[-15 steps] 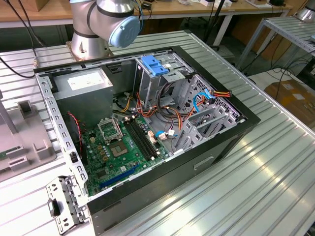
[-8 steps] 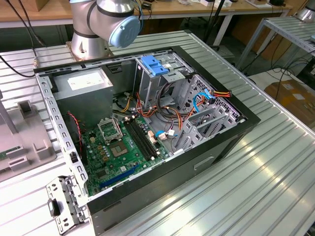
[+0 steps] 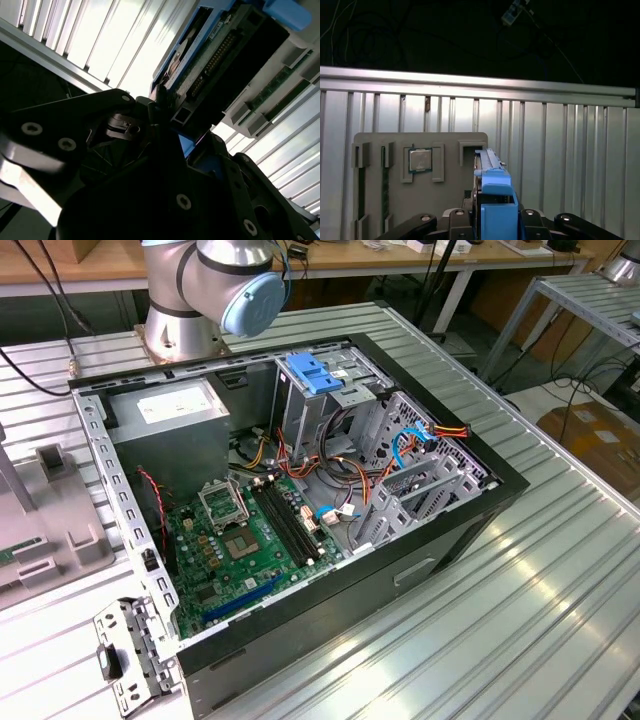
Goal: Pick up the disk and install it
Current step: 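Pick up the disk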
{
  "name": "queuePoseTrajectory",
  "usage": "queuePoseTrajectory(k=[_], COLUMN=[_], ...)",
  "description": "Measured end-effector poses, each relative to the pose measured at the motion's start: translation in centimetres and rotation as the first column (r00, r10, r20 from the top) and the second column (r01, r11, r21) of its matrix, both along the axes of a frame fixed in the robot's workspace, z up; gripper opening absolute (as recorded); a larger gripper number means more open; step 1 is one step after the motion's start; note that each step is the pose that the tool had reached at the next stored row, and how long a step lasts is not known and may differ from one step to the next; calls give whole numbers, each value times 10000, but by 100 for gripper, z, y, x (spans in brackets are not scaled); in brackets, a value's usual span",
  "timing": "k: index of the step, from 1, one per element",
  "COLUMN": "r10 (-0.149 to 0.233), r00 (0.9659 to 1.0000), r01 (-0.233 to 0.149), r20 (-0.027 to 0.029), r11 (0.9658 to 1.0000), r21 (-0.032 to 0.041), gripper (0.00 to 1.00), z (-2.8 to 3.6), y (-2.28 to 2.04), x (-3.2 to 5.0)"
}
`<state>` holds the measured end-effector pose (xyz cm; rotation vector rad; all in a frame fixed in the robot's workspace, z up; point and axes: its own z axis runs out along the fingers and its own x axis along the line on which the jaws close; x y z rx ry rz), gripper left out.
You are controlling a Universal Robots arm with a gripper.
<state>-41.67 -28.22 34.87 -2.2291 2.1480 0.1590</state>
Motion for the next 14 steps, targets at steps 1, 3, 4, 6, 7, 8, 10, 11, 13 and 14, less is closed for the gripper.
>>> queuePoseTrajectory(k=[1, 3, 4, 6, 7, 8, 10, 11, 13, 14], r10=[0, 0, 0, 0, 0, 0, -1, 0, 0, 0], r00=[10000, 10000, 10000, 10000, 10000, 10000, 10000, 10000, 10000, 10000], r01=[0, 0, 0, 0, 0, 0, 1, 0, 0, 0], r20=[-1, 2, 0, -1, 0, 0, 0, 0, 1, 0], r11=[10000, 10000, 10000, 10000, 10000, 10000, 10000, 10000, 10000, 9999], r21=[8, 24, 28, 39, 46, 54, 68, 75, 93, 102], gripper=[37, 37, 37, 37, 37, 37, 37, 37, 37, 37], z=[10, 24, 29, 41, 46, 51, 63, 66, 73, 78], y=[0, 0, 0, 0, 0, 0, 0, 0, 0, 0], x=[0, 0, 0, 0, 0, 0, 0, 0, 0, 0])
